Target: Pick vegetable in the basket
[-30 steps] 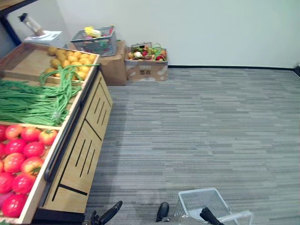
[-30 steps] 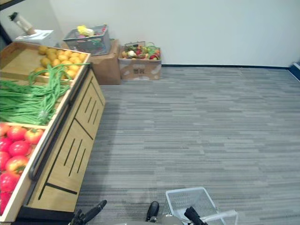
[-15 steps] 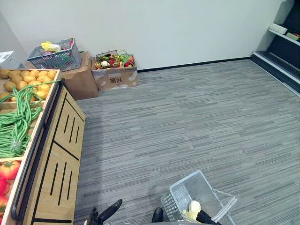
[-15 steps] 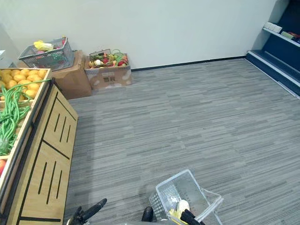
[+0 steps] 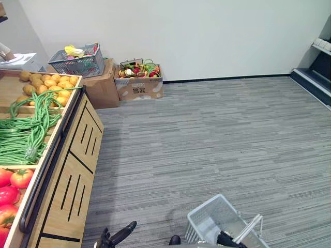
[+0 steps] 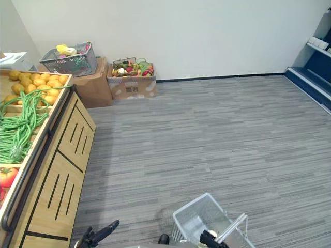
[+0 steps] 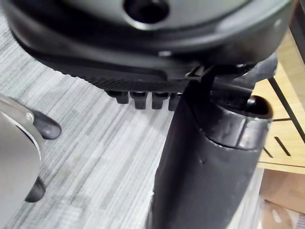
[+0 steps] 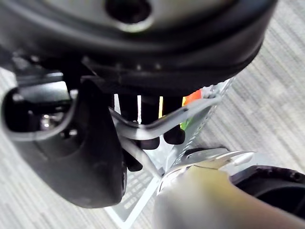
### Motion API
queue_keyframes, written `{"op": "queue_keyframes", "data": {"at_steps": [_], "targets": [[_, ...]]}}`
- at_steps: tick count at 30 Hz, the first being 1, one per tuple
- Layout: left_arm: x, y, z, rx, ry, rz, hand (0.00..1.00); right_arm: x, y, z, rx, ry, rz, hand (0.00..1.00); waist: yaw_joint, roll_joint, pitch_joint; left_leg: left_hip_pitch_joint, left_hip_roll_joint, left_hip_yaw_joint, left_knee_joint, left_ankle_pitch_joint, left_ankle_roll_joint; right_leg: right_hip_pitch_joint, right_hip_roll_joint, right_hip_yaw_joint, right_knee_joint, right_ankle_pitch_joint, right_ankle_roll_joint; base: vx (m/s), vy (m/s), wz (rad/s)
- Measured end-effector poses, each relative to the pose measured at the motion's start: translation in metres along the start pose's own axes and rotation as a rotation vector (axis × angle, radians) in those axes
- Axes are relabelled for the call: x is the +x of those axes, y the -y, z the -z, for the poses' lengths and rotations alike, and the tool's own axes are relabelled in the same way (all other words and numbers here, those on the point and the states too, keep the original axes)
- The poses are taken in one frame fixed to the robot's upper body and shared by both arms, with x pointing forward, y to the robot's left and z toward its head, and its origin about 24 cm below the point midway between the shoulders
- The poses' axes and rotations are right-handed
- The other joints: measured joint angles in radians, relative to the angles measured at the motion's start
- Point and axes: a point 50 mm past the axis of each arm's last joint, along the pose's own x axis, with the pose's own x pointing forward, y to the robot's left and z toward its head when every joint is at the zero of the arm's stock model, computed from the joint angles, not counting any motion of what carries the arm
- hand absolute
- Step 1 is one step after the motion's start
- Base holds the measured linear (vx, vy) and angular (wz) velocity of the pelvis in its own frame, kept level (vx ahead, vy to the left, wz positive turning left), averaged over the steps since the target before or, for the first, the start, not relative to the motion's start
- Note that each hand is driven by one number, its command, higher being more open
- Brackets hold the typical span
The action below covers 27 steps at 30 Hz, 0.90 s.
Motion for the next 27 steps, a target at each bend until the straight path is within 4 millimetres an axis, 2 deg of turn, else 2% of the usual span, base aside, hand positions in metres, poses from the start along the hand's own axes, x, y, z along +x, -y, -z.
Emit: {"op": "queue_keyframes", "data": {"at_steps": [1, 2, 3, 4, 5, 7, 8, 11, 19, 24, 27], "targets": [[0.0, 0.0, -0.001, 0.001, 0.005, 0.002, 1.0, -0.002, 0.001, 0.004, 0.045, 0.012, 0.003, 0.0, -0.013, -0.003, 0.0, -0.004, 0.009, -0.053, -0.007, 0.002, -0.008, -0.001, -0.016, 0.083, 0.03, -0.029, 0.001, 0.07, -0.003, 1.09], [0.001, 0.0, -0.002, -0.004, 0.005, 0.0, 1.0, -0.003, 0.002, 0.01, 0.057, 0.008, 0.01, 0.0, -0.013, -0.011, 0.001, -0.006, 0.007, -0.086, -0.018, 0.01, -0.017, 0.02, -0.028, 0.15, -0.016, -0.033, 0.019, 0.11, -0.036, 1.18], [0.001, -0.003, -0.004, -0.023, 0.008, -0.007, 1.0, -0.004, 0.003, 0.014, 0.06, 0.0, 0.012, 0.0, -0.013, -0.038, -0.003, -0.015, -0.01, -0.116, -0.021, 0.015, -0.027, 0.07, -0.056, 0.228, -0.124, -0.021, 0.043, 0.08, -0.085, 0.94], [0.003, -0.011, -0.009, -0.044, 0.021, -0.03, 1.0, -0.005, 0.001, 0.019, 0.064, -0.012, 0.008, 0.0, -0.008, -0.066, -0.005, -0.035, -0.034, -0.137, -0.007, 0.016, -0.043, 0.102, -0.09, 0.242, -0.212, -0.004, 0.075, 0.13, -0.172, 0.93], [0.003, -0.012, -0.01, -0.063, 0.026, -0.038, 1.0, -0.005, 0.003, 0.019, 0.067, -0.021, 0.012, 0.0, 0.007, -0.064, -0.008, -0.059, -0.014, -0.157, -0.001, 0.026, -0.052, 0.109, -0.08, 0.203, -0.252, 0.0, 0.072, 0.11, -0.164, 0.69], [0.001, -0.015, -0.005, -0.069, 0.013, -0.051, 1.0, -0.004, 0.002, 0.019, 0.068, -0.032, 0.011, 0.0, 0.022, -0.056, -0.004, -0.055, 0.0, -0.16, -0.018, 0.036, -0.066, 0.118, -0.07, 0.193, -0.268, 0.008, 0.066, 0.15, -0.101, 0.28], [-0.002, -0.022, 0.003, -0.089, -0.012, -0.075, 1.0, -0.004, 0.002, 0.019, 0.066, -0.031, 0.01, 0.0, 0.025, -0.049, -0.003, -0.051, 0.008, -0.164, -0.036, 0.037, -0.069, 0.136, -0.063, 0.185, -0.293, 0.018, 0.063, 0.16, -0.039, 0.09], [-0.005, -0.026, 0.009, -0.1, -0.033, -0.093, 1.0, -0.004, 0.003, 0.019, 0.071, -0.038, 0.013, 0.0, 0.026, -0.045, -0.007, -0.044, 0.008, -0.176, -0.053, 0.035, -0.073, 0.165, -0.064, 0.17, -0.342, 0.028, 0.067, 0.15, 0.025, 0.13], [-0.004, -0.025, 0.008, -0.086, -0.023, -0.06, 1.0, -0.004, 0.003, 0.023, 0.073, -0.066, 0.015, 0.0, 0.027, -0.056, -0.028, -0.031, -0.014, -0.167, -0.058, 0.032, -0.069, 0.187, -0.092, 0.18, -0.363, 0.042, 0.084, 0.07, 0.076, 0.01], [-0.005, -0.024, 0.005, -0.057, 0.006, -0.051, 1.0, -0.004, 0.003, 0.025, 0.077, -0.082, 0.015, 0.0, 0.028, -0.054, -0.031, -0.009, -0.022, -0.153, -0.054, 0.032, -0.067, 0.204, -0.099, 0.193, -0.363, 0.043, 0.084, -0.05, 0.029, -0.06], [-0.004, -0.022, 0.004, -0.039, 0.014, -0.038, 1.0, -0.004, 0.003, 0.025, 0.077, -0.083, 0.015, 0.0, 0.027, -0.05, -0.032, -0.002, -0.025, -0.146, -0.067, 0.043, -0.05, 0.2, -0.099, 0.198, -0.366, 0.042, 0.084, -0.09, -0.018, -0.08]]}}
